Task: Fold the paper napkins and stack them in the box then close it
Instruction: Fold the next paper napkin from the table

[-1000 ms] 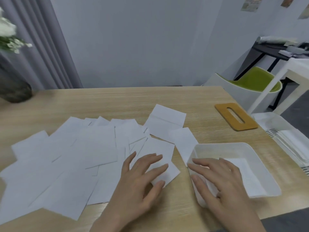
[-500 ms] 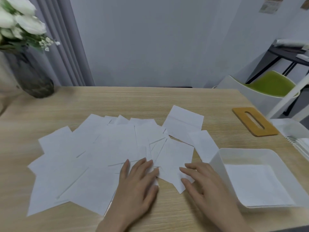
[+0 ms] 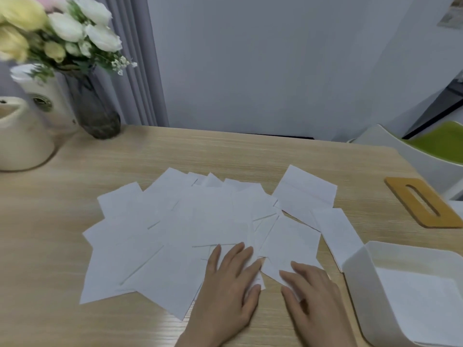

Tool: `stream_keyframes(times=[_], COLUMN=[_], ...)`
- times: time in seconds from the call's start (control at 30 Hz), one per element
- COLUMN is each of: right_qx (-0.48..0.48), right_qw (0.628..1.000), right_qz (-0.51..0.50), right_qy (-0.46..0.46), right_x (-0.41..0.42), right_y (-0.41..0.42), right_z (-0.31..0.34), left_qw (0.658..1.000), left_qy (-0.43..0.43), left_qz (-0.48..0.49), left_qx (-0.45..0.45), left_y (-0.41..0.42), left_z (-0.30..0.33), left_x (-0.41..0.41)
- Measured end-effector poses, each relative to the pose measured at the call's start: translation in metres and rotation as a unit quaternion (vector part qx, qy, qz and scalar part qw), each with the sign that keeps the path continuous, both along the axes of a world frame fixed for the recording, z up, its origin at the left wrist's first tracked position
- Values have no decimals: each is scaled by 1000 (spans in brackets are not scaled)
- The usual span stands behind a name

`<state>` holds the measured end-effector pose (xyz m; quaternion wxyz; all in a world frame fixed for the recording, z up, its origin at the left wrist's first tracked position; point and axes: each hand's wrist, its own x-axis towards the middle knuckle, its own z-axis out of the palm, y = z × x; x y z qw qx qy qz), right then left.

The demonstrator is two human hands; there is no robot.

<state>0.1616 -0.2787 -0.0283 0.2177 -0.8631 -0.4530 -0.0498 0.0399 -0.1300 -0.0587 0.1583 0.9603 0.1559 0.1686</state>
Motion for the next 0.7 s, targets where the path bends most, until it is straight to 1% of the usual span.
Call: stream_keyframes(times=[0.07,0.17,0.23,0.3,0.4,0.53,0.63,0.7], right_qx=[31,60,64,63,59,43,39,16], right_qw=[999,998,998,998,998,999,999,999], right_qz=[0,-12,-8,-6,-12,-19,-23,-36], right_qy=[-19,-19,-18,-25,-22,-15,-3,24], right_x=[-1,-1,-1,-1,0,-2,-2,-2], right_y=[4,7,8,9,9,10,9,8], right_z=[-2,-6,-7,-8,-7,-6,-6,-6], left_qw=[1000,994,990,988,989,989,989,989], left_qy=[-22,-55,-42,-9,25,42,43,30], left_qz=[14,79,123,143,142,141,143,144], left_qx=[-16,-50,-62,-58,-44,-9,5,2], left_y=[1,7,14,21,24,25,25,25], left_z=[-1,1,3,3,3,1,-1,0], left_x=[0,1,-1,-3,-5,-4,-4,-4])
